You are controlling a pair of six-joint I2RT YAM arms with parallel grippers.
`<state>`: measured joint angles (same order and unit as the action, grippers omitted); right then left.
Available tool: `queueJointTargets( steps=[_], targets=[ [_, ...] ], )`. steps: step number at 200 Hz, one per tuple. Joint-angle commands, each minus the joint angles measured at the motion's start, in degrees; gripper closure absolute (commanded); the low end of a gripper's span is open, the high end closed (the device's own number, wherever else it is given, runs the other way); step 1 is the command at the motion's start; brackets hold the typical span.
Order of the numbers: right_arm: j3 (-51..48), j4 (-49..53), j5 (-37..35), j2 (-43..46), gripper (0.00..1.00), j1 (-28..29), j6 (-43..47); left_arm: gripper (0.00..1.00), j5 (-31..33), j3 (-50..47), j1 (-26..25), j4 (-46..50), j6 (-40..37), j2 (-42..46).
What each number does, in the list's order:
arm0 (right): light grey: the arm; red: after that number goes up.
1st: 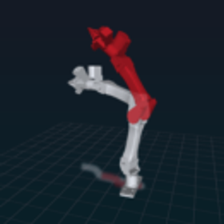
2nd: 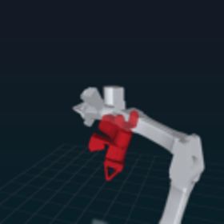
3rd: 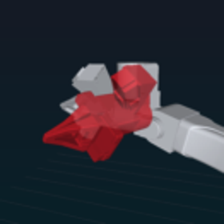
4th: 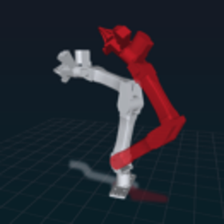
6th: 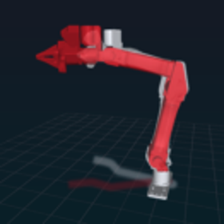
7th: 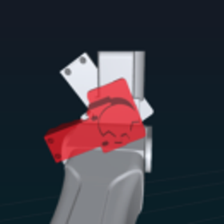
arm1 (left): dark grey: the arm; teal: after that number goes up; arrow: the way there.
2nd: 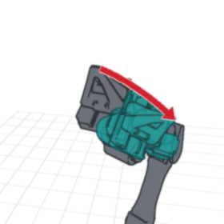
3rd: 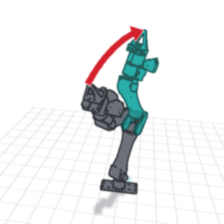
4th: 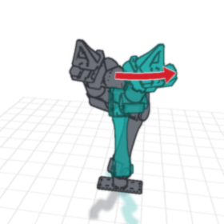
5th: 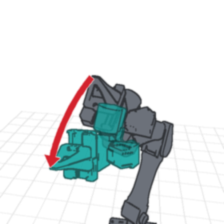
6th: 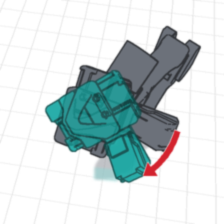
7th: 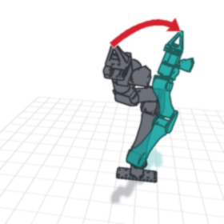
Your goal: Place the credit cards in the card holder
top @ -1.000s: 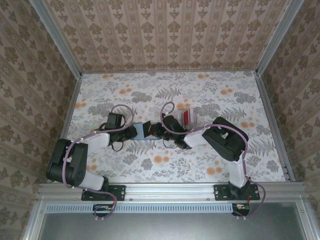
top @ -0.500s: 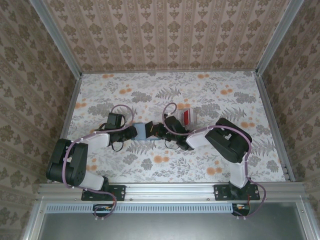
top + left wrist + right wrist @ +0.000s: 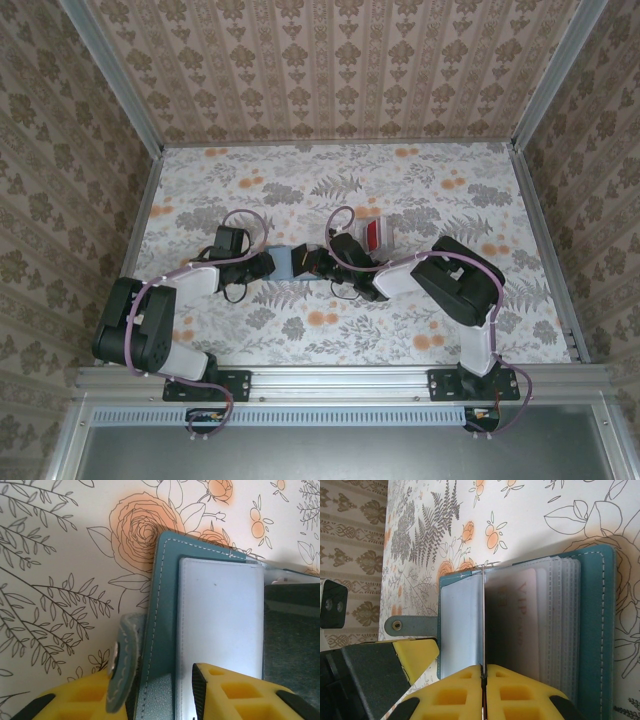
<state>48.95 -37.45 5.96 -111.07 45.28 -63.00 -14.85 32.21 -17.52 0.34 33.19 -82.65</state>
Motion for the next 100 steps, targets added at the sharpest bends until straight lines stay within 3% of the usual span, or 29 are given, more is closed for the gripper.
queueJointTargets(
  steps=[1,100],
  targets=[
    [1.92,1.24,1.01,-1.65,0.90,0.11,-0.48,0.62,-1.14,-0.77,0.25,-0.60,0.80,0.34],
    [7.24,6.82,5.51,-4.81,0.90,-0.36,0.34,0.63,-1.68,-0.48,0.03,-1.30,0.89,-0.32]
  ],
)
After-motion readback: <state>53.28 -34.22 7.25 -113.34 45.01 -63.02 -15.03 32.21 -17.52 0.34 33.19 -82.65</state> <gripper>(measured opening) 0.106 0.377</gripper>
